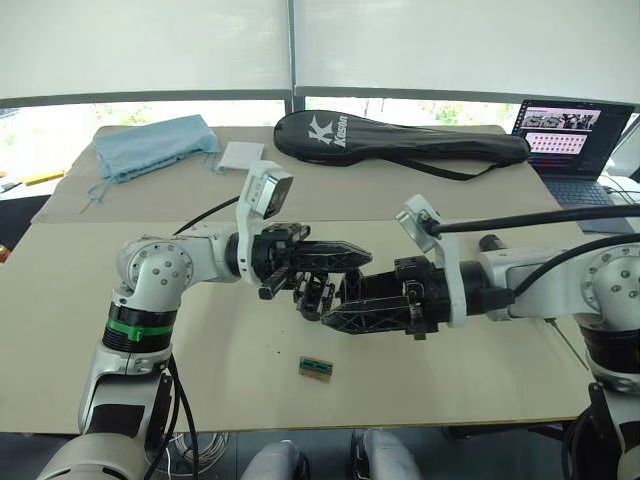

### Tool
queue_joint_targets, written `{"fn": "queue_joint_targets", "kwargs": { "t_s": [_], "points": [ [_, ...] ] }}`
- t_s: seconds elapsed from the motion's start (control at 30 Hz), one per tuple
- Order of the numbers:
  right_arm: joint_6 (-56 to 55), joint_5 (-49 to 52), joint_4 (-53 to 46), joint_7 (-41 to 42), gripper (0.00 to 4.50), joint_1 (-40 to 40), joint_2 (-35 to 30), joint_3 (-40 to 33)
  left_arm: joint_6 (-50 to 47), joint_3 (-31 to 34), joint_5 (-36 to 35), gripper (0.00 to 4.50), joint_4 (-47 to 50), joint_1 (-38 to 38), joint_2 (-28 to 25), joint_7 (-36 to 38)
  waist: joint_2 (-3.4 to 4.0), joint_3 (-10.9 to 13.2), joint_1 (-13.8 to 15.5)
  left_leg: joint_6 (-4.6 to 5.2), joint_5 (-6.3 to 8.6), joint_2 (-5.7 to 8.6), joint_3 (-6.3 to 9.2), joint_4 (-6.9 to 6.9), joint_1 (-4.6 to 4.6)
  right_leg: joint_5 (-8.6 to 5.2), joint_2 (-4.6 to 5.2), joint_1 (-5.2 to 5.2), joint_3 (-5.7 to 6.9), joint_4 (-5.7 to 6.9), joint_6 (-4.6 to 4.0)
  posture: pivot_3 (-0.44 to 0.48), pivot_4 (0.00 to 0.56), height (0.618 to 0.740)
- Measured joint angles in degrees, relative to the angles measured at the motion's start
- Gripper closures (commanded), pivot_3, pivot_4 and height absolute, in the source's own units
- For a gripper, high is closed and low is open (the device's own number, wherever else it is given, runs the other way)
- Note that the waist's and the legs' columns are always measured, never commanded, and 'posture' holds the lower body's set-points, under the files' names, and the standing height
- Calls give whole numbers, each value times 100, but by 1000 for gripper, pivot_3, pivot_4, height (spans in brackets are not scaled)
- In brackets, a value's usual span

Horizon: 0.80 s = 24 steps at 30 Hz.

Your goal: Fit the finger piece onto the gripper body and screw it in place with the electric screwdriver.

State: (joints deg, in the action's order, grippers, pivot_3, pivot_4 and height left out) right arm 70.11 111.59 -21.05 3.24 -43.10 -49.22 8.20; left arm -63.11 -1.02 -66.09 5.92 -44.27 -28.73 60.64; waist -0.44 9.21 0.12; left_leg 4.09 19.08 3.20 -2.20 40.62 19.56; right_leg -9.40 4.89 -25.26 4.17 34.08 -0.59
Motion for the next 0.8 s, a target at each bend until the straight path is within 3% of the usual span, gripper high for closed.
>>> {"fn": "queue_joint_targets", "kwargs": {
  "t_s": [0.03,0.07,0.4,0.7,0.8],
  "points": [
    [-19,0,-11,5,85,11,-10,8,-1,0,10,4500,1,3,1,0,-1,0,8,0,0,0,0,1,2,0,0,-1,0,0,0,0,150,740],
    [-46,1,-42,13,602,35,-51,20,0,-3,42,4500,8,10,9,2,-1,1,20,1,0,0,1,1,4,0,0,-3,1,0,0,0,150,740],
    [-134,4,-145,97,4009,68,-259,63,0,-17,125,4500,66,144,26,-34,-6,3,54,3,-1,-1,7,11,30,1,3,-18,10,-1,1,0,150,740],
    [-228,-8,-217,189,4071,127,-377,61,-154,78,-8,4500,63,184,132,-226,-11,6,58,4,-1,-2,13,14,39,1,6,-23,17,-1,1,0,150,740],
    [-264,3,-328,317,4071,187,-378,39,-289,122,-121,3455,165,185,-11,-239,-13,7,57,4,-2,-3,15,13,41,1,5,-25,21,0,1,0,150,740]
  ]
}}
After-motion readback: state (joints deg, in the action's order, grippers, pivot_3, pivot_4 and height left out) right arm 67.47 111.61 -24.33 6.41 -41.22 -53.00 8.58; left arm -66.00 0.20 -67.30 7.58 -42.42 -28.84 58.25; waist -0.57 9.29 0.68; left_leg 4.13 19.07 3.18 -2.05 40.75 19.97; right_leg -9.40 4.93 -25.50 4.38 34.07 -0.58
